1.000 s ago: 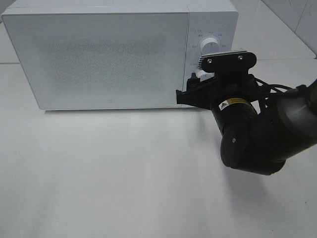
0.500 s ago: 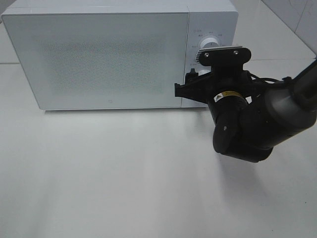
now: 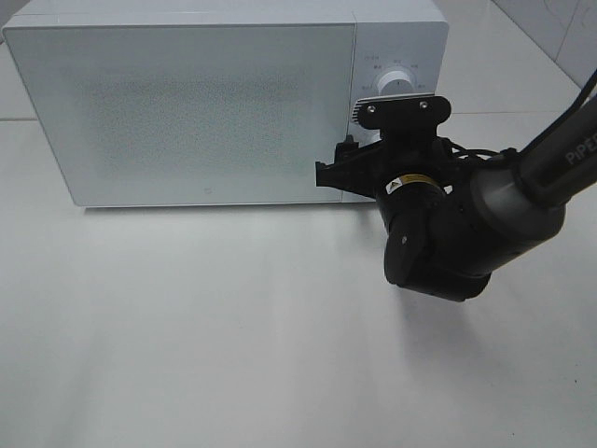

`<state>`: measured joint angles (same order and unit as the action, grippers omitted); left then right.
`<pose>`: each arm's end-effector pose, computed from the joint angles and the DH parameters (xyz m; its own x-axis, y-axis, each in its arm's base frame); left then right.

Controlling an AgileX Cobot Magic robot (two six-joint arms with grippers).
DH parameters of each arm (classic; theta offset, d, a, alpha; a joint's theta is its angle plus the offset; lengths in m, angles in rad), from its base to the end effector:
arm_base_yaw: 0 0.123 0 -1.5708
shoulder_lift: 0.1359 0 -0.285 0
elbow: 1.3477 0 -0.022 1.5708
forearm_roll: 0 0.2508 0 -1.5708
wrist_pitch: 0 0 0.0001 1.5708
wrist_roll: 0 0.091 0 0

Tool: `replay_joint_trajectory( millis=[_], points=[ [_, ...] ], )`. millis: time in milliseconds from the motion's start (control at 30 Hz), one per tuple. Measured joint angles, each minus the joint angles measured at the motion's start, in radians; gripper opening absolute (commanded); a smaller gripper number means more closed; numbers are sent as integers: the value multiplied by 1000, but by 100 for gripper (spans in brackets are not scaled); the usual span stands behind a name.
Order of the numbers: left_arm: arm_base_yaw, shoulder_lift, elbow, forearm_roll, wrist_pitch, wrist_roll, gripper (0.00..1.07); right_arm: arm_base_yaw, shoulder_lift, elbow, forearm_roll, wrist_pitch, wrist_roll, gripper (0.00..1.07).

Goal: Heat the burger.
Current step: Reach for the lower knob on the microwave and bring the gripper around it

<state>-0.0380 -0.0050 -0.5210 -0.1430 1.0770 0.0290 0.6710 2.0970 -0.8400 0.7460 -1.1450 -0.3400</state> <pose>-0.0097 -0.0111 0.2824 -0.4487 -0.0218 -0.8934 0.1326 0.9870 -0.0907 0.3201 0.1823 0.1145 -0.1190 -0.0697 -0.9904 -0.0073 0.9976 -0.0694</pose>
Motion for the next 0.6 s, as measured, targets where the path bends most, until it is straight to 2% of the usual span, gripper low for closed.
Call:
replay_joint_trajectory(
  millis=[167,367,433,533,600],
  points=[
    [0,0,0,0,0,0,100,0,12,0,1,3,0,73],
    [0,0,0,0,0,0,100,0,12,0,1,-3,0,66],
    [0,0,0,0,0,0,100,0,12,0,1,-3,0,58],
    [0,0,0,0,0,0,100,0,12,0,1,-6,0,54],
    [0,0,0,0,0,0,100,0,12,0,1,-13,-1,38]
  ],
)
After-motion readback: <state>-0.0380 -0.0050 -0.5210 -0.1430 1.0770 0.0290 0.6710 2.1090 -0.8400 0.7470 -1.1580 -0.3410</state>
